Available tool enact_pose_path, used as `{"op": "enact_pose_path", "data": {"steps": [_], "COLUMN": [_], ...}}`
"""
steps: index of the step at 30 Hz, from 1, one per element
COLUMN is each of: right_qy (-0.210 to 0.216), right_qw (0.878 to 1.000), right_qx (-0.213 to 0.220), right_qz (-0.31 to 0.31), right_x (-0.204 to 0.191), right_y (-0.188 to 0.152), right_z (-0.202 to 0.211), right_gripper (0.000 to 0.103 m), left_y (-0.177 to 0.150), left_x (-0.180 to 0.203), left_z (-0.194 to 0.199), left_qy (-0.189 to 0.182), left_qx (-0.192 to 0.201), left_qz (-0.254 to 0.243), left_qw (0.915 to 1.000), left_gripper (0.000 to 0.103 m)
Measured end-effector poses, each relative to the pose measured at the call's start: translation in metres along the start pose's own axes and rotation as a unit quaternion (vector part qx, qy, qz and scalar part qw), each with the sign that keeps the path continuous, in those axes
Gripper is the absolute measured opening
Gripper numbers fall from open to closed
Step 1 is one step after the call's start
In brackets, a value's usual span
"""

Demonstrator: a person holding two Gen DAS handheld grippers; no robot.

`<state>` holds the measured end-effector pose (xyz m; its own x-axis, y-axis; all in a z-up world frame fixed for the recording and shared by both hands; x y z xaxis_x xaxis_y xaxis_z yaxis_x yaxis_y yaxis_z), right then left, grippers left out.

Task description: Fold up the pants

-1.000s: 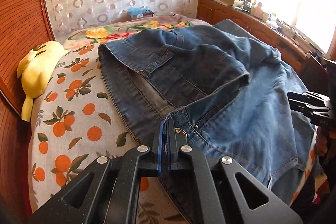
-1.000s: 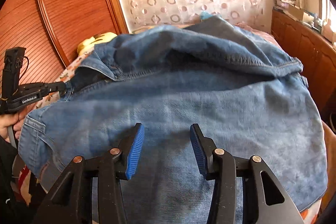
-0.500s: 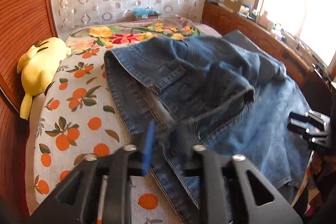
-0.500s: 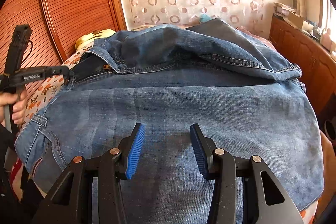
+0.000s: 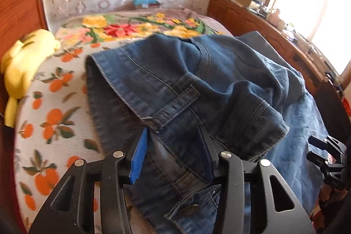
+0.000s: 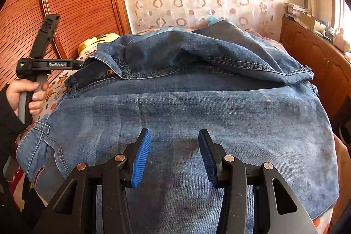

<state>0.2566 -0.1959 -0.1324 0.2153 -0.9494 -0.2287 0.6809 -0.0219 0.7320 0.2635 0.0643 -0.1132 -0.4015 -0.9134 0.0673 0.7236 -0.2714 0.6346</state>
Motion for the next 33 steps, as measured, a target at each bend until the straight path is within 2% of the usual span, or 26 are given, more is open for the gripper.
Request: {"op": "enact_pose_path", "data": {"steps": [2, 3, 4, 6, 10, 15, 20, 23, 27, 28, 30, 32, 33], "right_qy": [0.001, 0.001, 0.001, 0.001, 0.001, 0.001, 0.000, 0.000, -0.001, -0.001, -0.001, -0.001, -0.001], "right_qw": [1.000, 1.000, 1.000, 1.000, 1.000, 1.000, 1.000, 1.000, 1.000, 1.000, 1.000, 1.000, 1.000], "right_qx": [0.001, 0.001, 0.002, 0.003, 0.005, 0.003, 0.003, 0.004, 0.005, 0.004, 0.005, 0.004, 0.004], "right_qz": [0.000, 0.000, 0.000, 0.001, 0.002, 0.002, 0.002, 0.002, 0.001, 0.001, 0.001, 0.001, 0.002], "right_x": [0.000, 0.000, 0.000, 0.000, 0.002, 0.002, 0.002, 0.002, 0.002, 0.002, 0.002, 0.002, 0.002], "right_y": [0.000, -0.001, -0.001, -0.001, -0.002, -0.001, -0.001, 0.000, 0.000, 0.000, 0.000, -0.001, -0.001], "right_z": [0.001, 0.001, 0.002, 0.002, 0.003, 0.002, 0.002, 0.002, 0.002, 0.002, 0.002, 0.002, 0.002], "right_gripper": [0.047, 0.047, 0.047, 0.047, 0.047, 0.047, 0.047, 0.047, 0.047, 0.047, 0.047, 0.047, 0.047], "left_y": [0.000, 0.000, -0.001, -0.002, -0.001, 0.010, 0.025, 0.027, 0.012, 0.007, -0.004, -0.014, -0.019], "left_x": [0.001, 0.001, 0.000, -0.003, -0.003, 0.001, -0.006, -0.011, -0.018, -0.020, -0.022, -0.022, -0.022], "left_z": [-0.001, -0.002, -0.002, -0.001, 0.010, 0.050, 0.085, 0.085, 0.061, 0.053, 0.044, 0.039, 0.037], "left_qy": [-0.001, -0.001, 0.000, -0.004, -0.004, 0.009, 0.015, 0.026, 0.043, 0.039, 0.029, 0.028, 0.025], "left_qx": [0.003, 0.003, 0.004, 0.006, 0.023, 0.078, 0.116, 0.109, 0.069, 0.054, 0.035, 0.026, 0.022], "left_qz": [-0.001, -0.003, -0.001, 0.006, 0.001, -0.004, -0.001, -0.003, 0.007, 0.012, 0.023, 0.026, 0.028], "left_qw": [1.0000, 1.0000, 1.0000, 1.0000, 0.9997, 0.9969, 0.9931, 0.9937, 0.9967, 0.9977, 0.9987, 0.9989, 0.9991], "left_gripper": [0.044, 0.039, 0.027, 0.016, 0.007, 0.006, 0.006, 0.006, 0.007, 0.011, 0.013, 0.020, 0.027]}}
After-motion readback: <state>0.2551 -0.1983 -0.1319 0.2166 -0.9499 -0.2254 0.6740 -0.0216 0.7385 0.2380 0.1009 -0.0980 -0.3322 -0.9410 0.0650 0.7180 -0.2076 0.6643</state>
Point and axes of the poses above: each gripper's, at about its wrist camera, not at the fingertips, and z roughly against the way its jaws point, x to its right, y to its top, the point moved 2 cm from there along -z, roughly the way its jaws point, and after that the axes turned 11 degrees about -z, right-handed, at the moved point
